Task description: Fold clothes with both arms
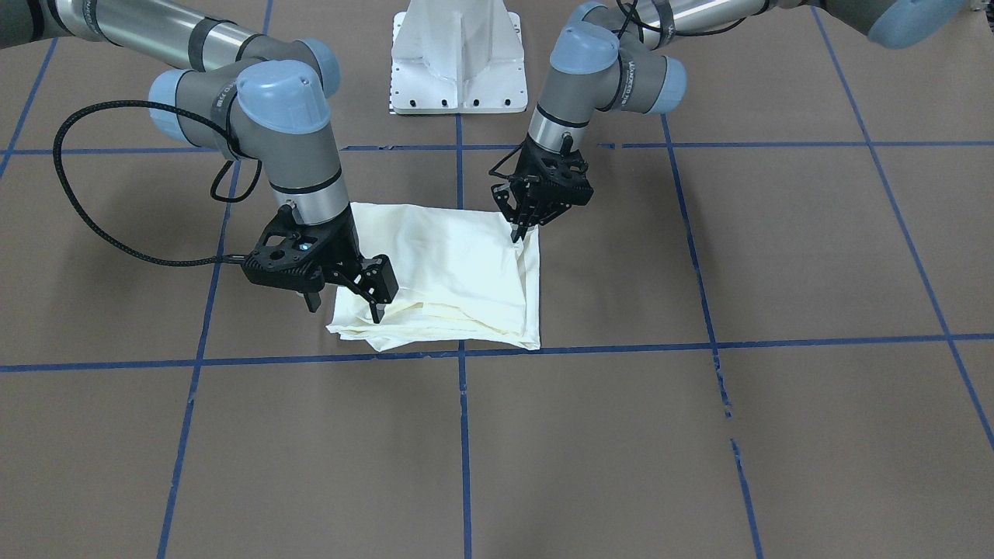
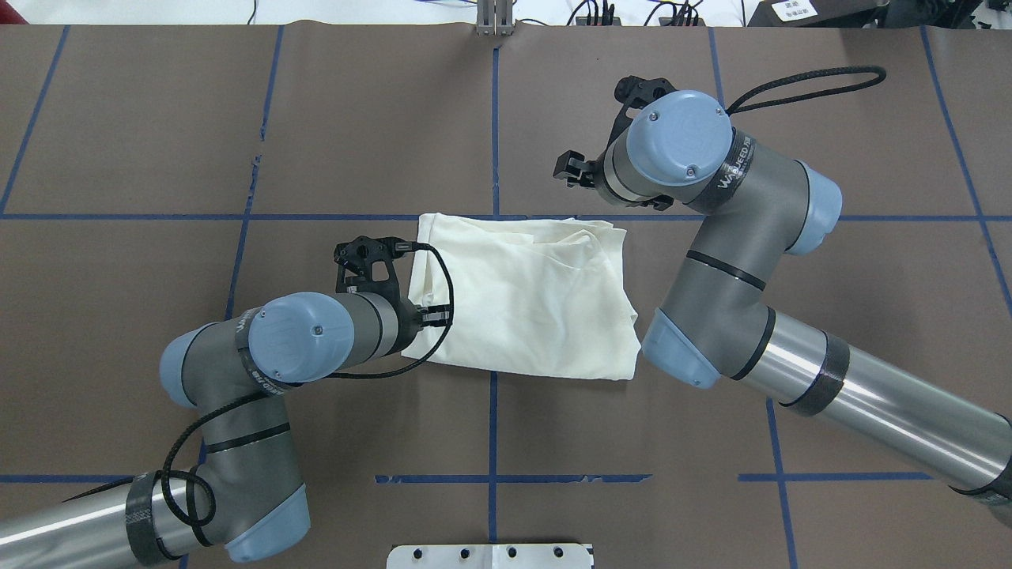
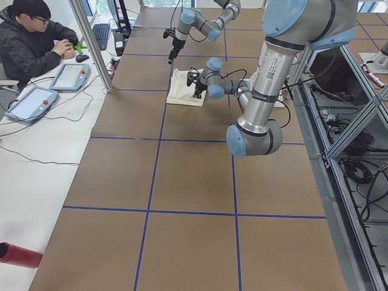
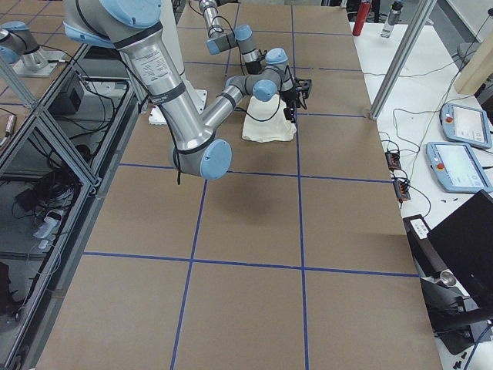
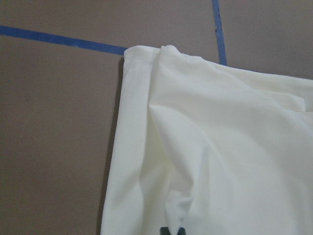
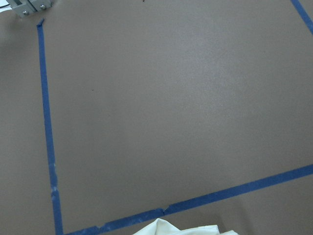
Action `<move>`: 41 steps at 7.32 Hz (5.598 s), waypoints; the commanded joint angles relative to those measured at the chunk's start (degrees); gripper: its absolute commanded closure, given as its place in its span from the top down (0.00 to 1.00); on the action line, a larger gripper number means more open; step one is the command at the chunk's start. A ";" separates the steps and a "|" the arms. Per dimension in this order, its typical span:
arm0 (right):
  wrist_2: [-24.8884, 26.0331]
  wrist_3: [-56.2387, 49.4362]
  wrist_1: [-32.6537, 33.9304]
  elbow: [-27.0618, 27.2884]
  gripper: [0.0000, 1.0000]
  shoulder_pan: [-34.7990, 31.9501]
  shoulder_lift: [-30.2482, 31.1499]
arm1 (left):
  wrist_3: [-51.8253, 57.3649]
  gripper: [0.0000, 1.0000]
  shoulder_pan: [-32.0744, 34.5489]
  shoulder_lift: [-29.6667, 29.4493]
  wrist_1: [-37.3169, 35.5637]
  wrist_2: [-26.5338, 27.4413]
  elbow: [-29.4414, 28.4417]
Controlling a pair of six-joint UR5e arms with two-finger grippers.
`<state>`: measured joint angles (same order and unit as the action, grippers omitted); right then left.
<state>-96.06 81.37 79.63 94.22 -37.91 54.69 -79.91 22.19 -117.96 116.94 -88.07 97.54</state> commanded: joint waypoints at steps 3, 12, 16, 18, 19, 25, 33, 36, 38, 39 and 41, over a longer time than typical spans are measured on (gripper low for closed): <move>0.00 -0.07 0.00 0.44 1.00 0.12 0.42 | -0.16 0.09 -0.39 5.00 6.34 0.10 -0.69; 0.00 0.02 0.00 0.79 1.00 0.29 0.60 | -2.79 1.00 -0.74 -0.60 -0.93 -2.54 0.20; 0.00 0.02 -0.09 0.88 1.00 0.38 0.95 | -2.53 1.00 -3.19 -0.26 -0.84 -2.54 -0.95; 0.00 -0.07 -0.09 0.97 1.00 0.47 1.12 | -2.53 1.00 -4.26 0.09 -0.93 -2.45 -0.87; 0.00 -0.07 -0.09 0.97 1.00 0.47 1.21 | -2.27 1.00 -4.26 0.18 -0.93 -2.45 -0.43; -7.97 -14.68 11.20 6.12 1.00 -4.17 1.39 | 14.65 1.00 6.16 2.45 -19.16 -8.57 17.28; -35.95 -82.14 21.97 16.70 1.00 -44.41 36.41 | 75.38 1.00 49.65 30.48 -22.99 -34.23 25.24; -35.16 -82.51 21.97 16.44 1.00 -49.35 48.38 | 76.30 1.00 56.17 37.01 -22.64 -35.58 16.58; -35.16 -83.29 21.89 16.70 1.00 -51.73 52.09 | 87.22 1.00 65.39 41.72 -22.64 -40.04 16.01; -35.33 -86.43 21.89 16.79 1.00 -52.70 52.19 | 91.04 1.00 68.57 43.58 -22.90 -43.29 15.92; -36.30 -88.22 21.89 16.44 1.00 -52.62 50.88 | 90.72 1.00 68.43 43.69 -23.34 -43.32 14.00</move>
<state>-131.91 -5.57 101.55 110.94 -90.38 106.09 10.01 89.98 -74.74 93.62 -130.94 112.82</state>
